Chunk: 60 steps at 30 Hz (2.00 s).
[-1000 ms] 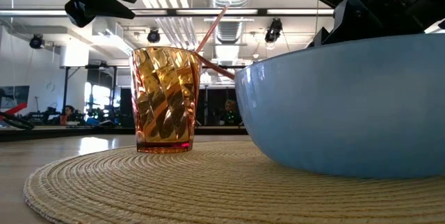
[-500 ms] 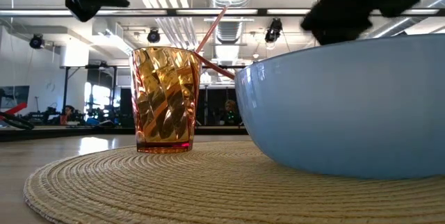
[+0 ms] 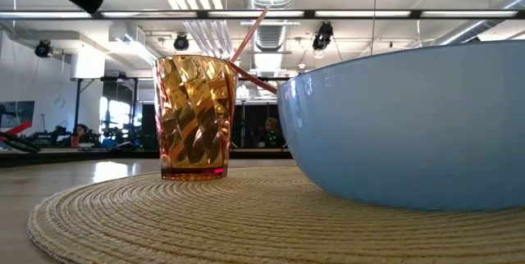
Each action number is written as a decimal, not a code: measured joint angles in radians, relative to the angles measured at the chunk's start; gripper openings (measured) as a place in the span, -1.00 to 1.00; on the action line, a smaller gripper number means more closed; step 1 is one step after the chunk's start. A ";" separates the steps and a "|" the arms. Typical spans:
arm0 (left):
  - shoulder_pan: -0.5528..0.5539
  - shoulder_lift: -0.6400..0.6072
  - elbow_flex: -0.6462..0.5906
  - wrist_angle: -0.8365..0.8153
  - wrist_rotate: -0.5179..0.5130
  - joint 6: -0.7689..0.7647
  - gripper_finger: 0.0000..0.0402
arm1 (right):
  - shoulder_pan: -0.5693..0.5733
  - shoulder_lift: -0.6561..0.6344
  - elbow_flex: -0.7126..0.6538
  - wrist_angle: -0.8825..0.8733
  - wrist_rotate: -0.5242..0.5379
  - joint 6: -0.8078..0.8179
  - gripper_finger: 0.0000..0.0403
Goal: Pick & Place Utensil
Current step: Return to Home Position
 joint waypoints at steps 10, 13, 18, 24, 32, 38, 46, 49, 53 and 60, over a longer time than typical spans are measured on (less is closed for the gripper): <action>0.002 -0.216 -0.269 0.314 0.213 0.209 -1.00 | -0.036 -0.250 -0.005 -0.092 0.007 -0.103 -0.96; 0.003 -0.290 -0.352 0.378 0.222 0.208 -1.00 | -0.036 -0.298 -0.019 -0.094 0.007 -0.122 -0.96; 0.003 -0.411 -0.478 0.432 0.255 0.193 -1.00 | -0.036 -0.374 -0.054 -0.094 0.028 -0.147 -0.96; 0.006 -0.463 -0.568 0.492 0.287 0.191 -1.00 | -0.050 -0.474 -0.098 -0.161 0.028 -0.141 -0.96; 0.009 -0.464 -0.623 0.541 0.305 0.196 -1.00 | -0.140 -0.646 -0.149 -0.295 0.028 -0.098 -0.96; 0.010 -0.464 -0.624 0.540 0.306 0.194 -1.00 | -0.201 -0.797 -0.302 -0.245 0.028 -0.066 -0.96; 0.010 -0.464 -0.624 0.532 0.289 0.190 -1.00 | -0.279 -0.932 -0.519 -0.087 0.026 -0.055 -0.96; 0.010 -0.464 -0.624 0.531 0.287 0.190 -1.00 | -0.327 -0.963 -0.567 -0.089 0.026 -0.054 -0.96; 0.010 -0.464 -0.624 0.531 0.287 0.190 -1.00 | -0.388 -0.995 -0.606 -0.090 0.021 -0.037 -0.96; 0.009 -0.464 -0.624 0.531 0.287 0.191 -1.00 | -0.438 -1.039 -0.660 -0.091 0.014 -0.084 -0.96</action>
